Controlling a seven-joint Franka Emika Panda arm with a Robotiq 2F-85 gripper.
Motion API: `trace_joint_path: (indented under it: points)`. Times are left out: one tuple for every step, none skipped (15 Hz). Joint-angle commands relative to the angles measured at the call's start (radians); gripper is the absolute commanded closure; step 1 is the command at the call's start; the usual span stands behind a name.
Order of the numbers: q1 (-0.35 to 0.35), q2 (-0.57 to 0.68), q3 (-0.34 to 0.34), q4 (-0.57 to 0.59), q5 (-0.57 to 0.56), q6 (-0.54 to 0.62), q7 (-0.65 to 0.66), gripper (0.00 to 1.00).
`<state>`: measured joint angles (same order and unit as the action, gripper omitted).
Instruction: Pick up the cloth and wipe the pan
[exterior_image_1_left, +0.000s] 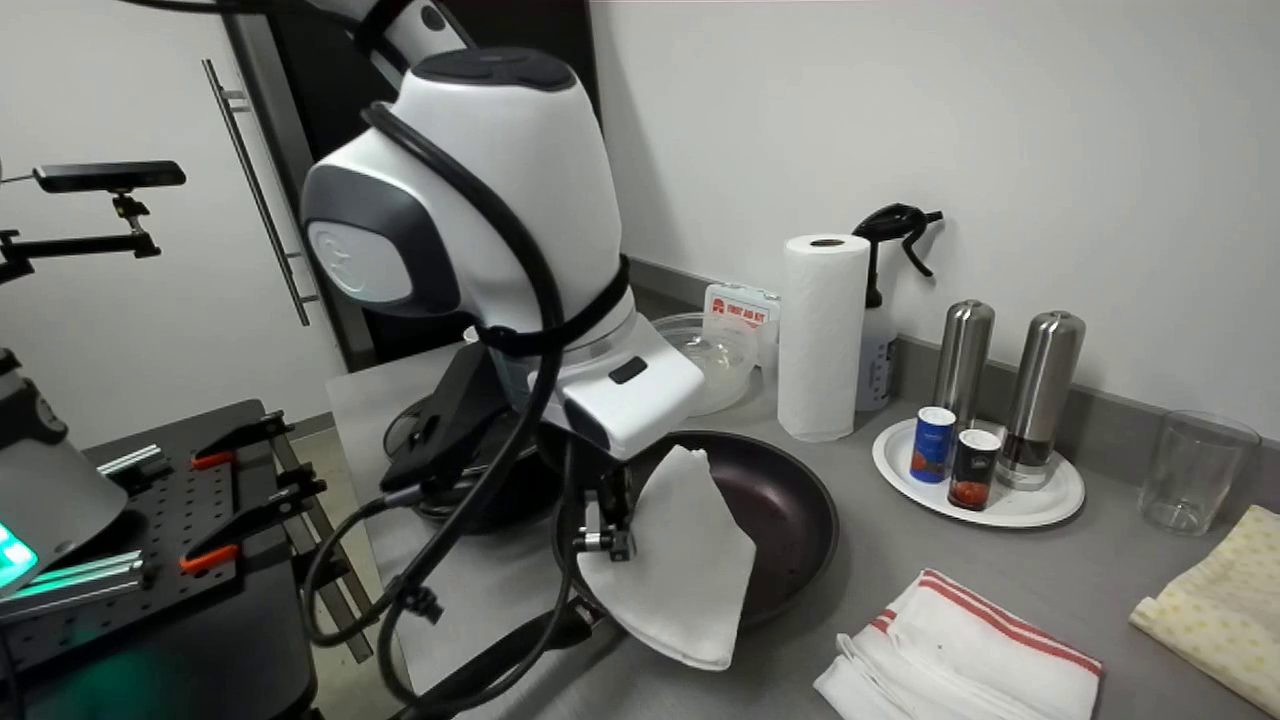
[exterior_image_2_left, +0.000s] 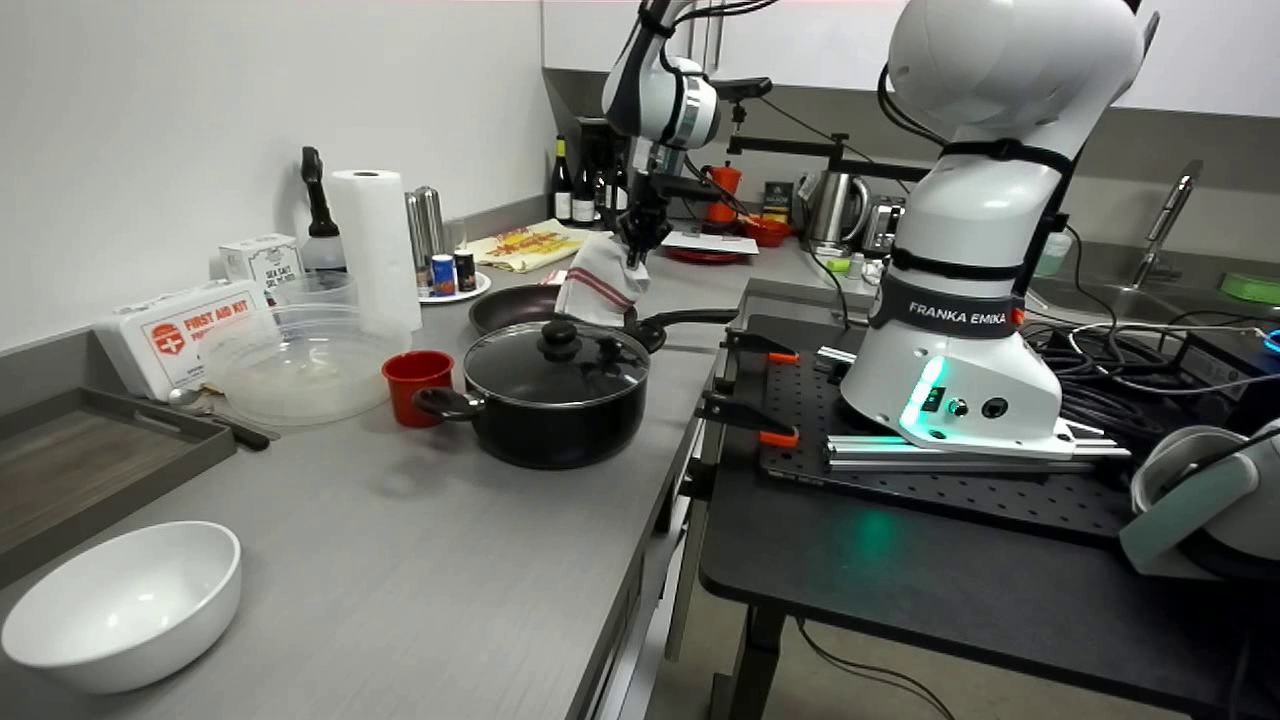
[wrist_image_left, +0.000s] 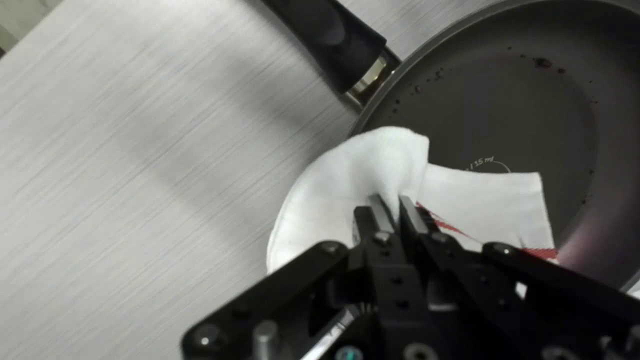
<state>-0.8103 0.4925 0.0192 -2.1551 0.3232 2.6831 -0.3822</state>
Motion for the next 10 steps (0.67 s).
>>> trace_joint_path:
  points:
    - [-0.068,-0.011,-0.007,0.043,0.063,-0.102,-0.051,0.98]
    - [-0.079,-0.004,-0.014,0.061,0.069,-0.128,-0.048,0.98]
    - [-0.09,0.008,-0.021,0.083,0.074,-0.16,-0.043,0.98]
    - [-0.096,0.017,-0.03,0.102,0.076,-0.186,-0.036,0.98]
    - [-0.103,0.035,-0.041,0.131,0.078,-0.219,-0.024,0.98]
    - [-0.11,0.047,-0.047,0.154,0.083,-0.248,-0.024,0.98]
    - [-0.116,0.07,-0.056,0.188,0.085,-0.283,-0.016,0.98]
    - [-0.119,0.085,-0.063,0.213,0.088,-0.31,-0.011,0.98]
    - [-0.128,0.108,-0.067,0.246,0.093,-0.343,-0.008,0.98]
    - [-0.132,0.126,-0.072,0.272,0.095,-0.369,-0.001,0.98]
